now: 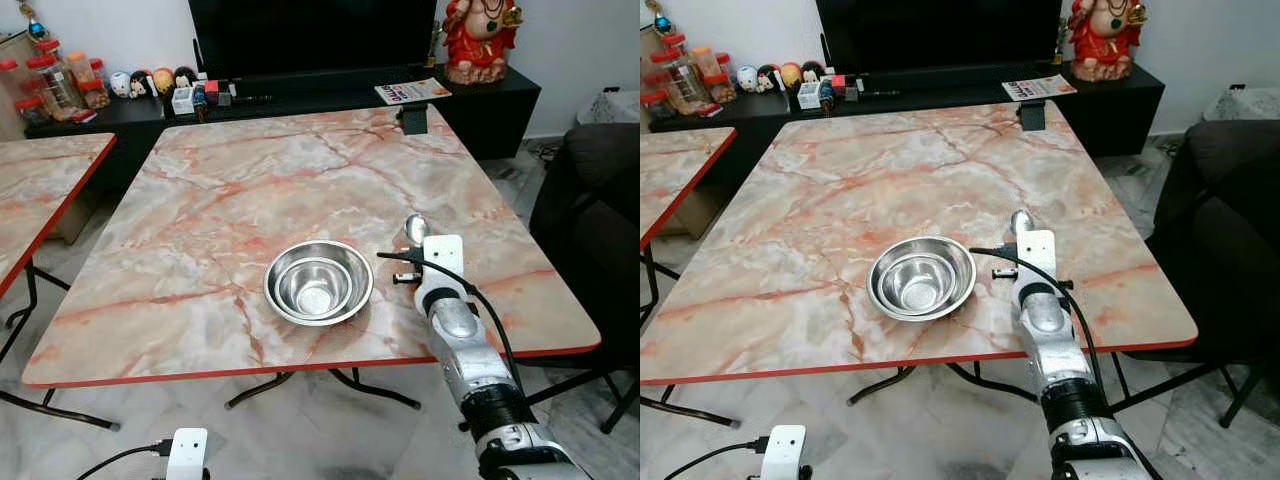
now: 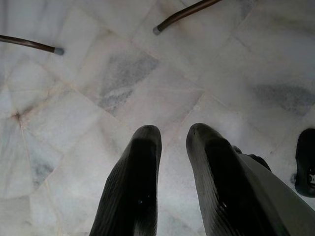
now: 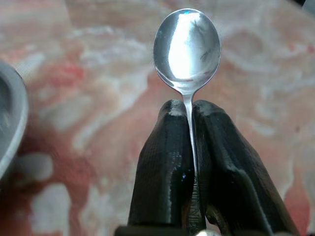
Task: Setting the table
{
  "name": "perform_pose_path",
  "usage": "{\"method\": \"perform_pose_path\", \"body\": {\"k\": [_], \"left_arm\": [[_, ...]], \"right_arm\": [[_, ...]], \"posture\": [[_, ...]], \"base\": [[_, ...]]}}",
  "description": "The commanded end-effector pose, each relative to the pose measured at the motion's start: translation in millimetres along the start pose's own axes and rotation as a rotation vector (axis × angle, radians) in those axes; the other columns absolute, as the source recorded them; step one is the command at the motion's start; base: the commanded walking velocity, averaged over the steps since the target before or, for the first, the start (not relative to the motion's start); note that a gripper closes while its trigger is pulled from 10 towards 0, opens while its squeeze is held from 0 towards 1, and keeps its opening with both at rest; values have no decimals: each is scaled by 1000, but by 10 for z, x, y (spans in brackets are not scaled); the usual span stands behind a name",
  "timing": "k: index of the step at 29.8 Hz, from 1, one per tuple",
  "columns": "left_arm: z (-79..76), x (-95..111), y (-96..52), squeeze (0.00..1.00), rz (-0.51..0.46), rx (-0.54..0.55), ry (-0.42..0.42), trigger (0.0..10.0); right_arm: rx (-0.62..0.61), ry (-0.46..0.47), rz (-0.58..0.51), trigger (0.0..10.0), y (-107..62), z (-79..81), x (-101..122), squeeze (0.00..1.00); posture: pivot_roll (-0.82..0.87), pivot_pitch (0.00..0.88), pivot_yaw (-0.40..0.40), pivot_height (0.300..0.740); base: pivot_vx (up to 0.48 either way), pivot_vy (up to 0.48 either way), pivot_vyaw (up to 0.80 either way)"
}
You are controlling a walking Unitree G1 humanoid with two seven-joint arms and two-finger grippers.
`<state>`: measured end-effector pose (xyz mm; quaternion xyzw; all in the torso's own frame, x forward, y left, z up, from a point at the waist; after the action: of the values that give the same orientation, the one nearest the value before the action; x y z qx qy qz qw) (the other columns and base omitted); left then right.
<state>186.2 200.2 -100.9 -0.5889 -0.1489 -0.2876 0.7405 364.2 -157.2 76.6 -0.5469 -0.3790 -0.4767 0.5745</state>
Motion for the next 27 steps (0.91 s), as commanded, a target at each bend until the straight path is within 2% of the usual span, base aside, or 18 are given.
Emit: {"method": "perform_pose_path", "body": {"k": [1, 7, 12, 27], "left_arm": [[16, -35, -2, 0, 19, -3, 0, 10000], [15, -30, 0, 0, 19, -5, 1, 10000], [22, -22, 2, 0, 19, -3, 3, 10000], [21, -20, 3, 0, 18, -6, 23, 10000]], "right_arm": [[13, 25, -7, 10000, -7, 19, 55, 0], [19, 37, 2, 10000, -37, 27, 22, 0], [61, 49, 6, 10000, -78, 94, 16, 0], [78, 44, 35, 10000, -86, 100, -18, 0]], "posture": [[-117, 0, 57, 732], [-117, 0, 58, 732], [-118, 0, 60, 732], [-117, 0, 63, 732]], "base": [[0, 0, 0], [0, 0, 0], [0, 0, 0], [0, 0, 0]]}}
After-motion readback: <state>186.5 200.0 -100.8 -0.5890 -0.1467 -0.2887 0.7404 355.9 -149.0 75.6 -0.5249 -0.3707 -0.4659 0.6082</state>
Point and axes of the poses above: a point about 5 cm out from each wrist's last joint towards the gripper, its own y axis pointing out of the wrist towards the gripper, its own x axis along the axis of the wrist's last joint, z = x × y, the point moved 2 cm from there along y, pointing out of the wrist towards the gripper, and after that the axes turned 13 degrees about y, right-handed, at the moved point
